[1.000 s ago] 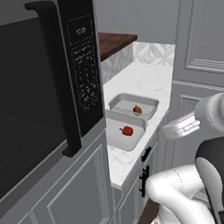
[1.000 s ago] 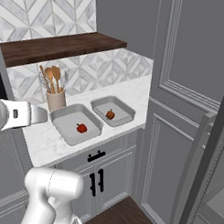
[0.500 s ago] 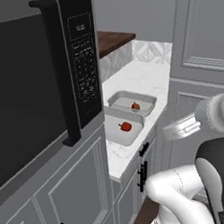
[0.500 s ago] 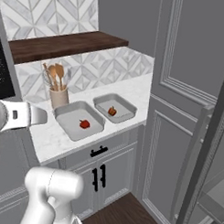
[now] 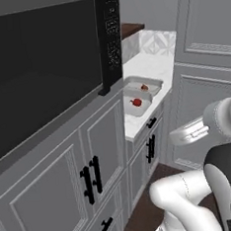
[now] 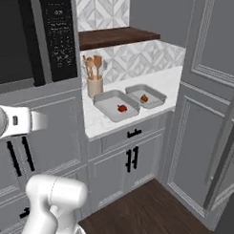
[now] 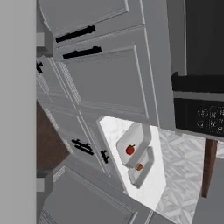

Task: Place one bell pepper and one fish in each tupperware on the nearby counter, to pack two identical lunches.

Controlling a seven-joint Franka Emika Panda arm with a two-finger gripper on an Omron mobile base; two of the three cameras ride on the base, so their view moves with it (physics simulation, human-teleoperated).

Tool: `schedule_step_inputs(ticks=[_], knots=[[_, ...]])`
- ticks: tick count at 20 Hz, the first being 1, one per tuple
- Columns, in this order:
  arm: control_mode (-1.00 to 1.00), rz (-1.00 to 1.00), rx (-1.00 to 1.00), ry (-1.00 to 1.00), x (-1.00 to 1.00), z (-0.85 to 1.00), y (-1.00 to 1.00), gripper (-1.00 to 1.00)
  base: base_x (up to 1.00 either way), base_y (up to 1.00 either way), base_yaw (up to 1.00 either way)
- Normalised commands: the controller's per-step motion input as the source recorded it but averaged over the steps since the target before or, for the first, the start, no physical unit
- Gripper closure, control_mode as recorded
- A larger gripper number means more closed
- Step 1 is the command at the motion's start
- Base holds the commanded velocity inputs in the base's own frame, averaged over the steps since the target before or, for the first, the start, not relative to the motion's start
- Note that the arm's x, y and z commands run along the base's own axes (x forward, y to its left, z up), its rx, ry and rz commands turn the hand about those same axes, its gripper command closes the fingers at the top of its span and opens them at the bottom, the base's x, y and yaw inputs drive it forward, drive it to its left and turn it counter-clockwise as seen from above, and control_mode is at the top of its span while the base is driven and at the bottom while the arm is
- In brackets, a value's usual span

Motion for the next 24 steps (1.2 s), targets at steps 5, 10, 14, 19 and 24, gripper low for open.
schedule_step_inputs(ticks=[5, 10, 14, 19, 24], knots=[[1.0, 0.0, 0.0, 0.0, 0.0, 0.0, 0.0, -1.0, -1.0, 0.14, -0.19], [1.0, 0.0, 0.0, 0.0, 0.0, 0.0, 0.0, -1.0, -0.69, -0.01, -0.49], [1.0, 0.0, 0.0, 0.0, 0.0, 0.0, 0.0, -1.0, -0.18, -0.23, -0.59], [1.0, 0.0, 0.0, 0.0, 0.0, 0.0, 0.0, -1.0, 0.0, -0.41, -0.57], [1.0, 0.0, 0.0, 0.0, 0.0, 0.0, 0.0, -1.0, 0.09, -0.69, -0.44]])
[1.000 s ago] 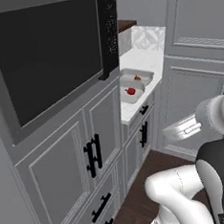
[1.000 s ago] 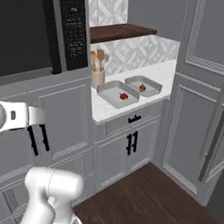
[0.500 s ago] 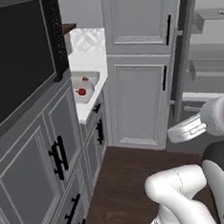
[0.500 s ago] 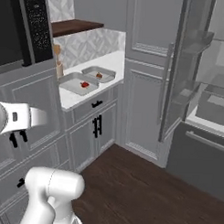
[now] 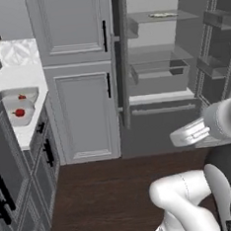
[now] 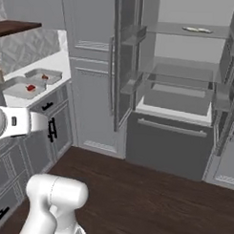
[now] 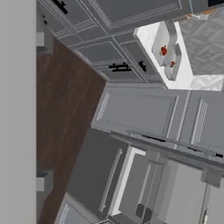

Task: Place one bell pepper and one fish in each tupperware on the nearby counter, to pack two identical lunches.

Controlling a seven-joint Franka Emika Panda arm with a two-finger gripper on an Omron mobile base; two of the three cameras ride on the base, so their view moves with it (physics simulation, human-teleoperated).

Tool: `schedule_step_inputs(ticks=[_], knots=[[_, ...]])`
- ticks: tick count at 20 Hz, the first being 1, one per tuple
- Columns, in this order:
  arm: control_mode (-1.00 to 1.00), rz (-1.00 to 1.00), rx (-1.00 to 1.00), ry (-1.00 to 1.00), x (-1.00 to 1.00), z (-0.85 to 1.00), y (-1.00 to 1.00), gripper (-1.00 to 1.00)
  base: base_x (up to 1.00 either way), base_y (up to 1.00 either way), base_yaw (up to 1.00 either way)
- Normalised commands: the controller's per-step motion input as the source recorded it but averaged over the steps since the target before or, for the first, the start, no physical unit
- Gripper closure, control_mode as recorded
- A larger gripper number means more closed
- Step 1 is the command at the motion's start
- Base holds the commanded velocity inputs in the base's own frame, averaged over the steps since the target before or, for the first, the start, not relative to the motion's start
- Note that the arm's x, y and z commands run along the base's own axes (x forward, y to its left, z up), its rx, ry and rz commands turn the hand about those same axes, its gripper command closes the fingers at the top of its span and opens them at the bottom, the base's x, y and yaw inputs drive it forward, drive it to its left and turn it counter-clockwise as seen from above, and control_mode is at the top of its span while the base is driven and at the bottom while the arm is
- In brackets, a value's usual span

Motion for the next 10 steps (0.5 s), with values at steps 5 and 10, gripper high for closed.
schedule_step_inputs(ticks=[5, 10], knots=[[1.0, 0.0, 0.0, 0.0, 0.0, 0.0, 0.0, -1.0, 0.4, -0.7, -0.32], [1.0, 0.0, 0.0, 0.0, 0.0, 0.0, 0.0, -1.0, 0.68, -0.3, -0.22]])
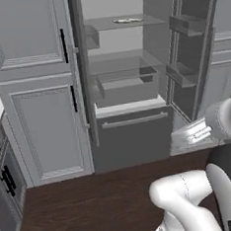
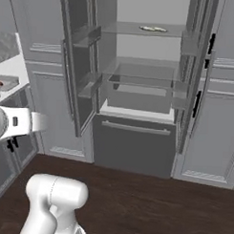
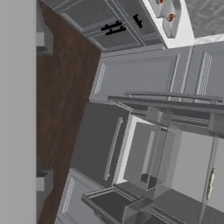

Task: Place one bell pepper and one fish in each tupperware on the nearby counter, to pack two identical lunches.

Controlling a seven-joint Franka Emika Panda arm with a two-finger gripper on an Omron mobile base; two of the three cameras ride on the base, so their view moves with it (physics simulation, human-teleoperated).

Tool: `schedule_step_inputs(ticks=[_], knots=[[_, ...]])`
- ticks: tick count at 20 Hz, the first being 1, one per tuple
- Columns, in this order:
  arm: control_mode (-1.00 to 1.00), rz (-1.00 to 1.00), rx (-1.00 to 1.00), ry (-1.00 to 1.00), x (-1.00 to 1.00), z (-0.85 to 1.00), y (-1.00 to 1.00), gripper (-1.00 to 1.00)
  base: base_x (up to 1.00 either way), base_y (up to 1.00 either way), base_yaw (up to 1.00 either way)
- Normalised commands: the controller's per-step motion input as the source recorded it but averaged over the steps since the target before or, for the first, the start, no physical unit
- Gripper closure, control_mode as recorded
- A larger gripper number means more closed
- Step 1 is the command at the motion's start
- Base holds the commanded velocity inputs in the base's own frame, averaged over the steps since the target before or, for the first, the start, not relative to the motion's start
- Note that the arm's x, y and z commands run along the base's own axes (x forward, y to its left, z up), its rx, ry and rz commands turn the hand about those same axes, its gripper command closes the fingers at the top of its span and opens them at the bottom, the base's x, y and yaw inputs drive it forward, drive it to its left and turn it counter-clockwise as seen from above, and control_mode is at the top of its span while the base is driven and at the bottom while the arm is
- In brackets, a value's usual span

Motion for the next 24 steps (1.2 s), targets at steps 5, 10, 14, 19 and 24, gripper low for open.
schedule_step_inputs(ticks=[5, 10, 14, 19, 24], knots=[[1.0, 0.0, 0.0, 0.0, 0.0, 0.0, 0.0, -1.0, 0.9, -0.19, -0.06], [1.0, 0.0, 0.0, 0.0, 0.0, 0.0, 0.0, -1.0, 0.8, -0.58, 0.0], [1.0, 0.0, 0.0, 0.0, 0.0, 0.0, 0.0, -1.0, 0.71, -0.56, 0.0], [1.0, 0.0, 0.0, 0.0, 0.0, 0.0, 0.0, -1.0, 0.67, -0.2, -0.01], [1.0, 0.0, 0.0, 0.0, 0.0, 0.0, 0.0, -1.0, 0.7, -0.04, -0.02]])
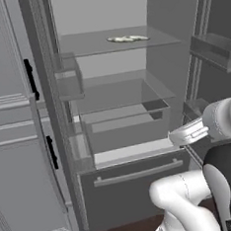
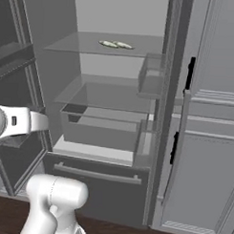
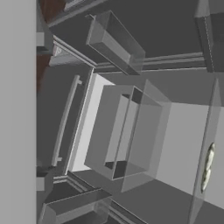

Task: Place one bell pepper and one fish in each tupperware on the nearby counter, to pack two identical lunches.

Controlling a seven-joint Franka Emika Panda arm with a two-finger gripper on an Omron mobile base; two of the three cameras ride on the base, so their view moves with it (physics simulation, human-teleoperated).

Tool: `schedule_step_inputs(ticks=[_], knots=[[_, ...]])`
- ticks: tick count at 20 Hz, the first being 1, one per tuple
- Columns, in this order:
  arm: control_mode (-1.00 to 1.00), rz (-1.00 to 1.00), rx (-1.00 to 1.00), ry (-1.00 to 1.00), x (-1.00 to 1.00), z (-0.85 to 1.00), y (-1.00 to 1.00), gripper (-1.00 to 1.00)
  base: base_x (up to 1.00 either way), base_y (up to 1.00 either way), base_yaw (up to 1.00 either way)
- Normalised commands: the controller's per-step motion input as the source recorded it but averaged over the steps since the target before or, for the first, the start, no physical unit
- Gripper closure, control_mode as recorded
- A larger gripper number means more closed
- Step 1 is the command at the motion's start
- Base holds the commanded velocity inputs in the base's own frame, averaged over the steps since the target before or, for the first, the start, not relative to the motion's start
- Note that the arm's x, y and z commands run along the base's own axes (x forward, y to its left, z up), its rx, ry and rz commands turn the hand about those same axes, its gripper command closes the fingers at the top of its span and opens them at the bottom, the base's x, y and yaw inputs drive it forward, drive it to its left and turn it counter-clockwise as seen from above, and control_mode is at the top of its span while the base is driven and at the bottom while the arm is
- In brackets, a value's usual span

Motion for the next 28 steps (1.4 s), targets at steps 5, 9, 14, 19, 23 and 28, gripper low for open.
schedule_step_inputs(ticks=[5, 9, 14, 19, 23, 28], knots=[[1.0, 0.0, 0.0, 0.0, 0.0, 0.0, 0.0, -1.0, 0.65, -0.11, -0.01], [1.0, 0.0, 0.0, 0.0, 0.0, 0.0, 0.0, -1.0, 0.55, 0.0, -0.02], [1.0, 0.0, 0.0, 0.0, 0.0, 0.0, 0.0, -1.0, 0.53, -0.01, 0.0], [1.0, 0.0, 0.0, 0.0, 0.0, 0.0, 0.0, -1.0, 0.58, 0.0, -0.01], [1.0, 0.0, 0.0, 0.0, 0.0, 0.0, 0.0, -1.0, 0.5, -0.02, -0.01], [-1.0, -0.02, 0.04, -0.05, 0.01, 0.33, -0.01, -1.0, 0.2, -0.02, -0.01]])
